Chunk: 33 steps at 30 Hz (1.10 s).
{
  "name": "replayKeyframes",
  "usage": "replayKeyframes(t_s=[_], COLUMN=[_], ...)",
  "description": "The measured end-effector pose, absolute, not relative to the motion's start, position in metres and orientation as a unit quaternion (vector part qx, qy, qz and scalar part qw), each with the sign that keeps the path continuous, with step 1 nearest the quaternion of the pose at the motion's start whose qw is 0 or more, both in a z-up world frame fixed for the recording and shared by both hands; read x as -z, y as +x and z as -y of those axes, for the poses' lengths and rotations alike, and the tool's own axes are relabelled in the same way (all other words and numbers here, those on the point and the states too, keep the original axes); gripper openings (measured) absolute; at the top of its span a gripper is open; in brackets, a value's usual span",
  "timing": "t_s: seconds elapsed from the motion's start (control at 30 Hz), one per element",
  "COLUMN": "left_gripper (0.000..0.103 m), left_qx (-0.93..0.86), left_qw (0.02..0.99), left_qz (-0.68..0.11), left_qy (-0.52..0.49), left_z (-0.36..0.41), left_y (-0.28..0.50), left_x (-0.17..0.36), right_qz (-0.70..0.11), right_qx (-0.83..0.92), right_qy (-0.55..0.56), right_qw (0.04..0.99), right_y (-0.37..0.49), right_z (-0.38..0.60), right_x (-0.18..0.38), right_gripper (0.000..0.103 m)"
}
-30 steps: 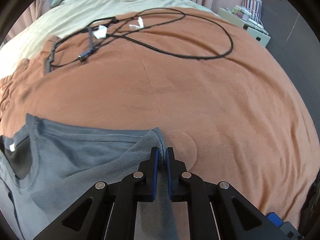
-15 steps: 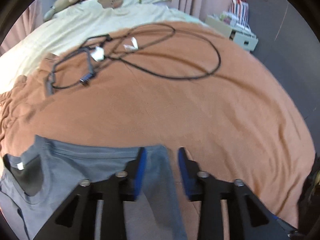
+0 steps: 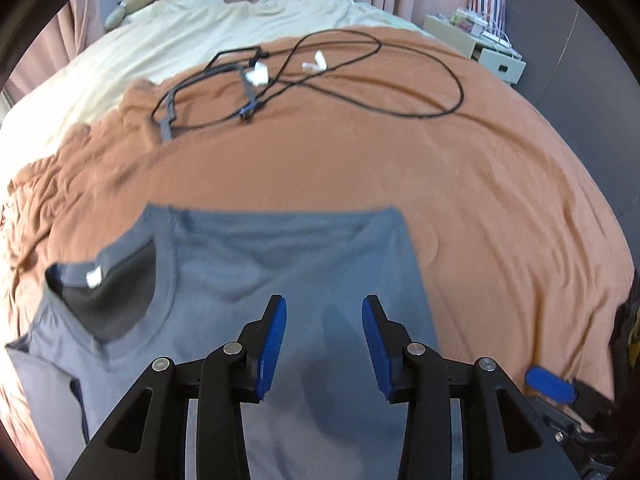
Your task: Fold small clothes
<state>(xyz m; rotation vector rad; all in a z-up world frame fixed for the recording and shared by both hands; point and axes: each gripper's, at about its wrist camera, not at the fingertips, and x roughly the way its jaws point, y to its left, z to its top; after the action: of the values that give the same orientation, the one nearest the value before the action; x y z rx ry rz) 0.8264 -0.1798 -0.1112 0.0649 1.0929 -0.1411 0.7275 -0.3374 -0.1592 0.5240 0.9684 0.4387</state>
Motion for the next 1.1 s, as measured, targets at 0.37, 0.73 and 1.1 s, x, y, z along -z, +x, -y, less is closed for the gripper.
replayKeyframes(t_s=[0.37,0.73,1.1], left_gripper=[0.042,0.042,0.042], left_qx=[0.096,0.093,0.112], left_qw=[0.836,0.822,0.815], left_qz=[-0.54,-0.561,-0.566], left_qy=[0.0,0.027,0.049], left_z=[0.149,0.154,0.161], left_y=[0.778,0.736,0.671], left_x=[0.129,0.159,0.149], right_qz=[-0.491,-0.498,-0.475], right_qx=[-0.188,-0.141,-0.16], right_qy=[0.128,0.049,0.108], right_qw=[0.841,0.854,0.859], right_y=[0.734,0.715,0.644], right_z=[0.291,0.278,0.314], right_x=[0.163,0.153,0.124], right_gripper=[0.04,0.037,0.037])
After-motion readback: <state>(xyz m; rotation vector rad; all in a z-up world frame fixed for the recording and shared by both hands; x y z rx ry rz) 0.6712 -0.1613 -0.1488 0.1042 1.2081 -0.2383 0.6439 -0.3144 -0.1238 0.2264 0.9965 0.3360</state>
